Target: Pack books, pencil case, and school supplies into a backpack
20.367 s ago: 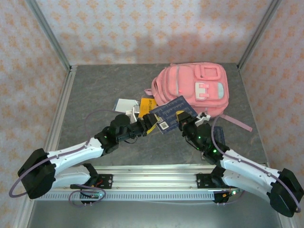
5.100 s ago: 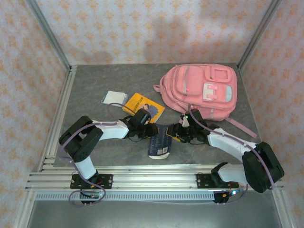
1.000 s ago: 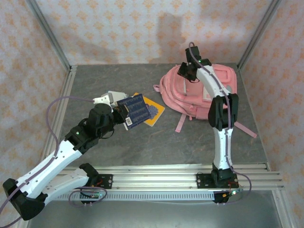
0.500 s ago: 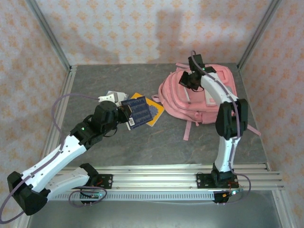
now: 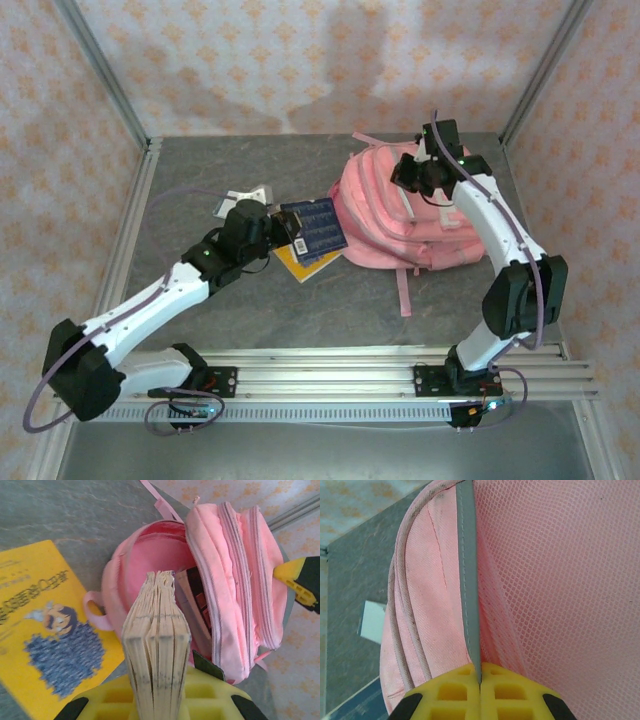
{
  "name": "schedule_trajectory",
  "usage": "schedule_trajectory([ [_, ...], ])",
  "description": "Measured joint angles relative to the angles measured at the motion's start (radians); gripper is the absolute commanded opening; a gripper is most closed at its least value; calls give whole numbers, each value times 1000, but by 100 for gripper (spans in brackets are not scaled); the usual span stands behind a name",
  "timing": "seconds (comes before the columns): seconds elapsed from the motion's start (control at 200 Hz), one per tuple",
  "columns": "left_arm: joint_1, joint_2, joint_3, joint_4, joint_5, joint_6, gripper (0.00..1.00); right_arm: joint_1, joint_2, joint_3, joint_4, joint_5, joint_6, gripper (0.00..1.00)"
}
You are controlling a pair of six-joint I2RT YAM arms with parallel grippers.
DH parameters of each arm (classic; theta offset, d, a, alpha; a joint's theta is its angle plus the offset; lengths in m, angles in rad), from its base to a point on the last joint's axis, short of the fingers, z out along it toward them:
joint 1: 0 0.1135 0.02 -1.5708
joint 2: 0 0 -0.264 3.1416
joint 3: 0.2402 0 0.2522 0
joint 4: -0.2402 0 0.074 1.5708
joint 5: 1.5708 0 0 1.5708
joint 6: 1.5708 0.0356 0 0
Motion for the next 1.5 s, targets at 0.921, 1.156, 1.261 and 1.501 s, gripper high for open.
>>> schedule_trajectory([
  [0.921, -37, 385, 97, 654, 300, -298, 0, 127, -155, -45, -32, -102, -57, 56],
  [1.156, -42, 400, 100, 661, 302, -311, 0, 145, -120, -50, -39, -101, -83, 50],
  [1.261, -42, 400, 100, 660, 302, -311, 0, 152, -113, -50, -48, -75, -105, 38],
  [1.501, -42, 400, 100, 654, 302, -310, 0, 156, -105, -55, -64, -19, -138, 0],
])
